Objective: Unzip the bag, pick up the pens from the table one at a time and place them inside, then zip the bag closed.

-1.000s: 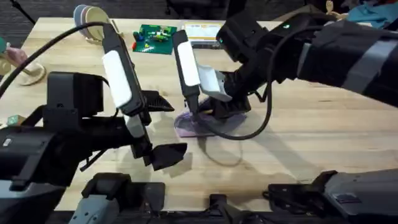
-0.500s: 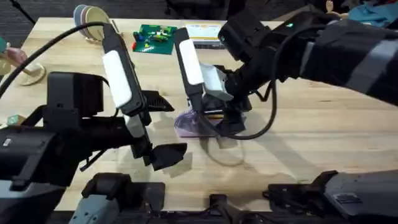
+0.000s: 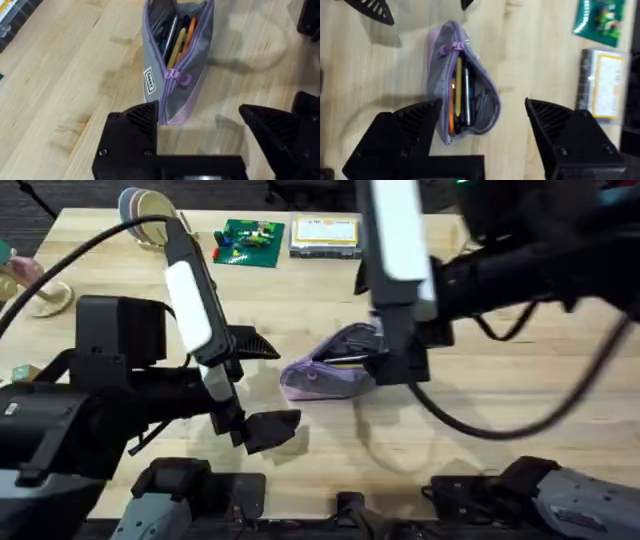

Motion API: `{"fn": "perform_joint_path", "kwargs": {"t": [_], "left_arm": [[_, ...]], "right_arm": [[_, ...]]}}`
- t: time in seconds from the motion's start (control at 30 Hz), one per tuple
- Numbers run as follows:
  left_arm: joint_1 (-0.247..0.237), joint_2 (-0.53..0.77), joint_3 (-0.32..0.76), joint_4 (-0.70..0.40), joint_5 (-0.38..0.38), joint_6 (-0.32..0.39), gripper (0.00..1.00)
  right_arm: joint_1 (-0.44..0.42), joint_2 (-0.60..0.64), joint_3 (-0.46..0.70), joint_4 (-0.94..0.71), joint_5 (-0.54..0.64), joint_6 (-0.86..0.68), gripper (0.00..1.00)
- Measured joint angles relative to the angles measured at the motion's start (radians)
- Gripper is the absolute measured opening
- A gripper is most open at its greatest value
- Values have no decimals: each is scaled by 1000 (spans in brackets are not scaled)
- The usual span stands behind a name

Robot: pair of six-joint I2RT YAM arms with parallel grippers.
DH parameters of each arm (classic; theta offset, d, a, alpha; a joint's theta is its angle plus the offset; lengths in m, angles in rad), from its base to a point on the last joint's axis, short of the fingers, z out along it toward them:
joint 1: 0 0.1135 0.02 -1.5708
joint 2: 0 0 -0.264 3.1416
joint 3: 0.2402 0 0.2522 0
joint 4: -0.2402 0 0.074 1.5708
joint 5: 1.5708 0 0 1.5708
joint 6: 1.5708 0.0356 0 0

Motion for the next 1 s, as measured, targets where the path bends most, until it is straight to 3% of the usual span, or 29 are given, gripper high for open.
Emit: {"fn": "perform_joint_path", "kwargs": {"t": [0.27, 0.6, 0.77, 1.0], "left_arm": [[0, 0, 0, 0, 0, 0, 993], [0, 0, 0, 0, 0, 0, 993], [0, 0, 0, 0, -8, 0, 993], [0, 0, 0, -1, -69, 4, 993]], "right_arm": [[-5, -166, -141, 85, -3, 42, 998], [5, -408, -378, 230, -6, 304, 998], [40, -479, -391, 232, -15, 505, 997], [45, -484, -391, 232, -46, 758, 997]]}}
